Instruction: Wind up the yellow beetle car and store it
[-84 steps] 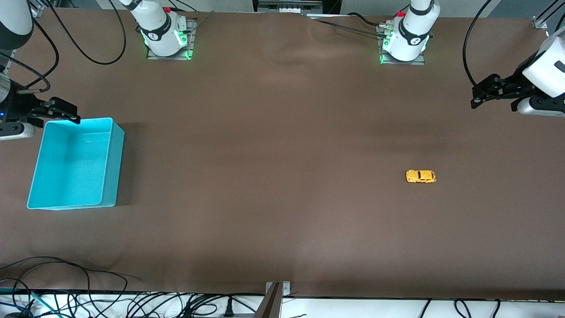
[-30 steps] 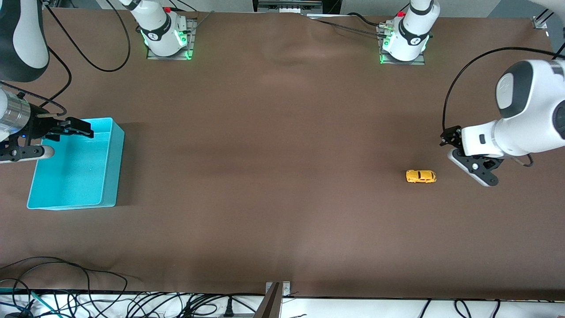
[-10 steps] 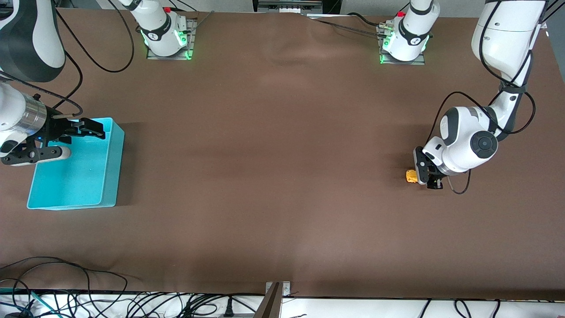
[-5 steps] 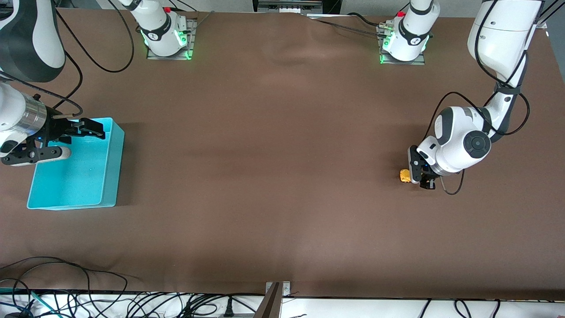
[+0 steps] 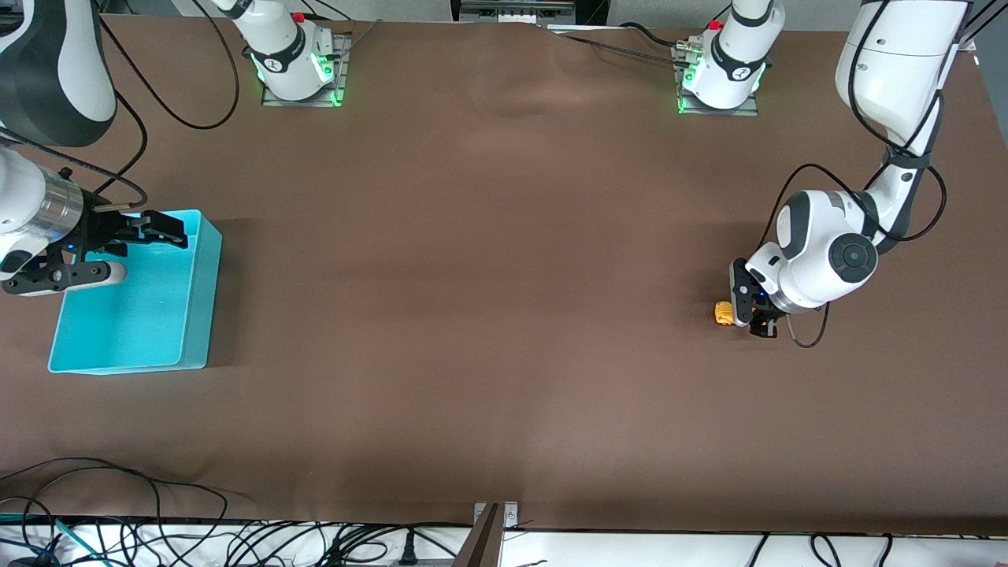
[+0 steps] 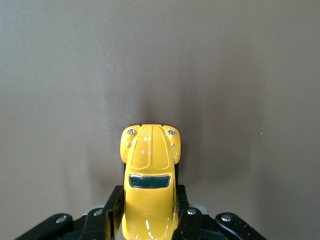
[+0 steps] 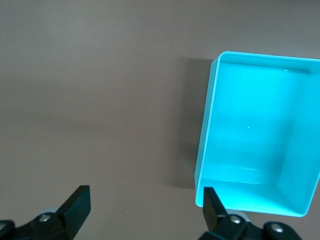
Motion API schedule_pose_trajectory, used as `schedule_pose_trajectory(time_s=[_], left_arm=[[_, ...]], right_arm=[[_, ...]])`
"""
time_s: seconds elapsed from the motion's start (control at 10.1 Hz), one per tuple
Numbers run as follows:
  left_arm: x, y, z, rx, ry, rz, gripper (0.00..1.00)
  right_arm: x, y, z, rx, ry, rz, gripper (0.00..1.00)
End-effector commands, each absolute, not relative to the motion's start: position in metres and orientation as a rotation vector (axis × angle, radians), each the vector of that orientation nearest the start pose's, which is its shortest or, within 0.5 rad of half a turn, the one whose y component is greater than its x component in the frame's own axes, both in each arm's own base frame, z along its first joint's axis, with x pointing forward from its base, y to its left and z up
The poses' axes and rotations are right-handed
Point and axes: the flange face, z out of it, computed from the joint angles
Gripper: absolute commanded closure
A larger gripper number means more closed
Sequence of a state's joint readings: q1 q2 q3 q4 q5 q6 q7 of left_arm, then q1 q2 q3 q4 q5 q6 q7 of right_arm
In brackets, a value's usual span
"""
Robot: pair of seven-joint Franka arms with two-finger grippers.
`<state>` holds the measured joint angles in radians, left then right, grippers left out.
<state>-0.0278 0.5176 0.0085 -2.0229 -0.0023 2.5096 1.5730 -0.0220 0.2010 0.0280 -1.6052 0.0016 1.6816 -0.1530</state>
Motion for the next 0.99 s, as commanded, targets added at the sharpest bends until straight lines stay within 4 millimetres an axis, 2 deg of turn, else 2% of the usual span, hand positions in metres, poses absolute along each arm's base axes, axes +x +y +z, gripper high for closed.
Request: schedule_pose_trajectory(time_s=[0.0,0.2,0.3,0.59,0.69,0.89], left_arm=[[0.595,0.006,0.171,-2.221,2.279,0.072,1.00],[0.593,0.042,0.157,-2.220,2.272,0.125,1.00],[0.591,0.062,0.154,-2.250,2.245,0.133,1.00],[0.593,0.119,0.154,-2.192,2.249,0.172,1.00],[0.592,0.136,0.148,-2.184,2.269,0.178,1.00],[0.594,0.159,0.146,-2.159,2.289,0.170,1.00]], right_arm=[[0.616,0.002,0.504,-3.098,-0.236,0.178,0.00],[0.616,0.001,0.505,-3.099,-0.219,0.176,0.00],[0.616,0.000,0.505,-3.100,-0.220,0.174,0.00],[0.616,0.002,0.505,-3.105,-0.223,0.175,0.00],[0.616,0.001,0.504,-3.099,-0.219,0.176,0.00],[0.616,0.001,0.503,-3.099,-0.219,0.178,0.00]])
